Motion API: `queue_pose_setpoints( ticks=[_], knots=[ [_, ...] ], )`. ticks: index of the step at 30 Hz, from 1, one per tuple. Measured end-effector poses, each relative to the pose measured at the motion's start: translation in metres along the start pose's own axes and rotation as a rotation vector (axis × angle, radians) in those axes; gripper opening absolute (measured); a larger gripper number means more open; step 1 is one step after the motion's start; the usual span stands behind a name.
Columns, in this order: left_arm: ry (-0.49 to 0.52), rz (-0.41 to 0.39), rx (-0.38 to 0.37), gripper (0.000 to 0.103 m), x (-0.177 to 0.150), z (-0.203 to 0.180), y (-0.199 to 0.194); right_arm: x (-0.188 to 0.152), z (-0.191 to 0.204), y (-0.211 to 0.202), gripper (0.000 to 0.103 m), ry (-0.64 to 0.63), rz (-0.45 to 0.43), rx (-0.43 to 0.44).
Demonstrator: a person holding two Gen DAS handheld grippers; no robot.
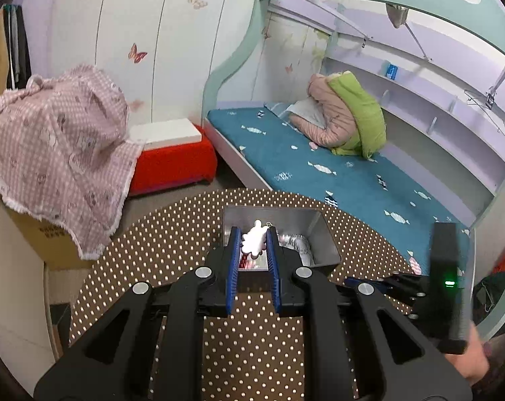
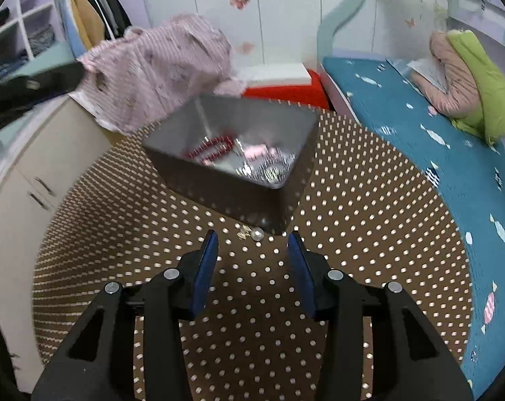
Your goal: Organize jewelry
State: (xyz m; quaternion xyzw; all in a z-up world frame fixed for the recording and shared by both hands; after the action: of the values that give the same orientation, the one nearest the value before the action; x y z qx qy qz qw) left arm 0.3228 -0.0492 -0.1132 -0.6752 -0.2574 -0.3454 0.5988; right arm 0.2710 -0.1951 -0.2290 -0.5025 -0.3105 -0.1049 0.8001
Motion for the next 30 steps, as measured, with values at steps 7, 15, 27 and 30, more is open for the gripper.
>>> queue_pose_setpoints(
  ticks=[7, 15, 27, 30],
  knots=[
    [-0.008, 0.018, -0.004, 0.016, -0.013, 0.004, 0.003, -0.001, -0.005, 0.028, 0.040, 0.052, 0.003, -0.047],
    [-0.021, 0.027, -0.009, 0.016, -0.014, 0.009, 0.008, -0.005, 0.003, 0.032, 0.013, 0.002, -0.017, -0.111],
    [-0.023, 0.023, -0.015, 0.015, -0.015, 0.006, 0.006, -0.006, 0.008, -0.008, 0.011, -0.010, -0.052, 0.012],
    [-0.020, 0.011, -0.019, 0.016, -0.010, 0.005, 0.001, 0.010, 0.015, -0.036, 0.012, -0.028, -0.103, 0.048]
  ],
)
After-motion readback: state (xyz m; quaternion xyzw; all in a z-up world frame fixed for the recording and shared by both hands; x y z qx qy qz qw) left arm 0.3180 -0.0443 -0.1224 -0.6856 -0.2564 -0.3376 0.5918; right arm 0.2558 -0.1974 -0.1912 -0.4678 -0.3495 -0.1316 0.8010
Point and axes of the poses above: each gripper's, at about its wrist camera, not at the fingertips, and y roughly the way its jaws point, z to its left, x to its top, the point moved 5 cm from there along y, roughly the way its jaws point, and after that the axes turned 12 degrees about x, right-handed, at the moved point
